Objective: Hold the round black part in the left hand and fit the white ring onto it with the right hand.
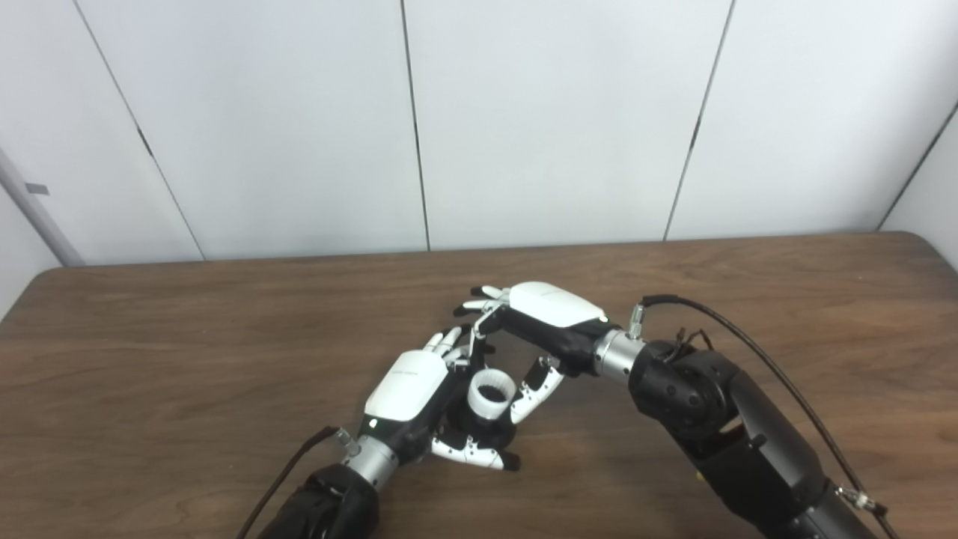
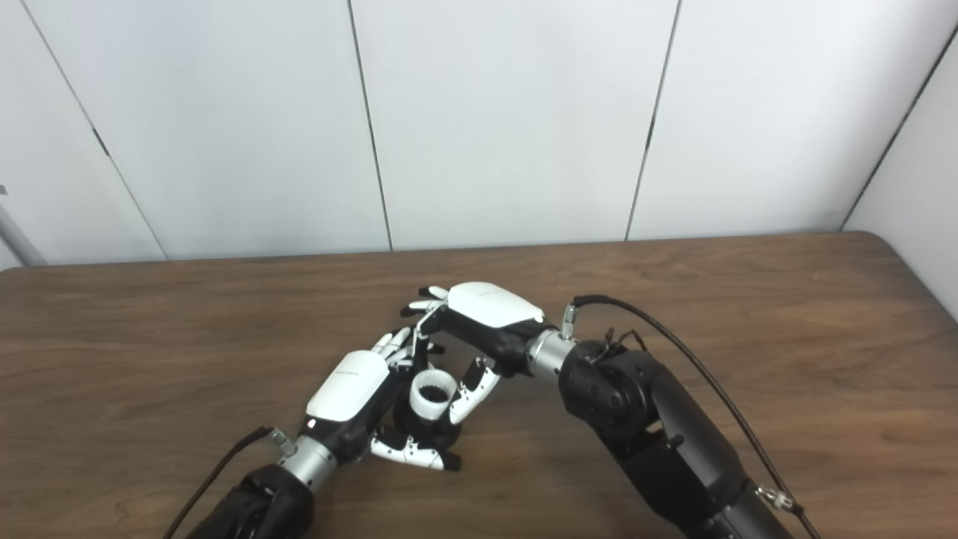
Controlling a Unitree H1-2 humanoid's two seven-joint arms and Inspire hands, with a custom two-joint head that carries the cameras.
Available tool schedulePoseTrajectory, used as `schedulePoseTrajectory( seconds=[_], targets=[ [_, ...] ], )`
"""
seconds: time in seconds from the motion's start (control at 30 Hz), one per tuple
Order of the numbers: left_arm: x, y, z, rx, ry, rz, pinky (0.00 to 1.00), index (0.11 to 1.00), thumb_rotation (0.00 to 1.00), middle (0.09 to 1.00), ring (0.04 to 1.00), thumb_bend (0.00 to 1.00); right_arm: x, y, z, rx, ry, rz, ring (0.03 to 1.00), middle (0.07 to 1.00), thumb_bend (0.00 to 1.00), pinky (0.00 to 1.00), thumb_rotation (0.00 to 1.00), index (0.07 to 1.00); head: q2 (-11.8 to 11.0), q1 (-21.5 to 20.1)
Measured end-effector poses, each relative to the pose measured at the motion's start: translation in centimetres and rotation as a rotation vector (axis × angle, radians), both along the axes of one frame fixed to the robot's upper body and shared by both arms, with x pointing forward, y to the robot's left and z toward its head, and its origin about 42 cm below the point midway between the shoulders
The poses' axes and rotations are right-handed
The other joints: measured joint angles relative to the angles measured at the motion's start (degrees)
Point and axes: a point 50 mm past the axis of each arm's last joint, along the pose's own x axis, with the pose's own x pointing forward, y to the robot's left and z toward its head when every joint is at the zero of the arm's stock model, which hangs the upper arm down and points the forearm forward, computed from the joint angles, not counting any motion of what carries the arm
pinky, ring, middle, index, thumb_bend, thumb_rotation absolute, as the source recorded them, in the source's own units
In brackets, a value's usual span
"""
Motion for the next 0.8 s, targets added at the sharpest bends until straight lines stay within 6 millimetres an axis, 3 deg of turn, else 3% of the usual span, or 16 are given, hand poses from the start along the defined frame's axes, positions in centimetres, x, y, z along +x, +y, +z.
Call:
schedulePoseTrajectory(
  seconds=[0.8],
  targets=[
    [-0.01, -0.08, 0.01, -0.001, 0.001, 0.002, 1.00, 0.479, 0.05, 0.879, 1.000, 0.52, -0.26, 0.29, 0.16, -0.012, -0.005, 0.011, 1.000, 0.904, 0.52, 0.99, 0.13, 0.474, 0.1, 1.0]
  ],
)
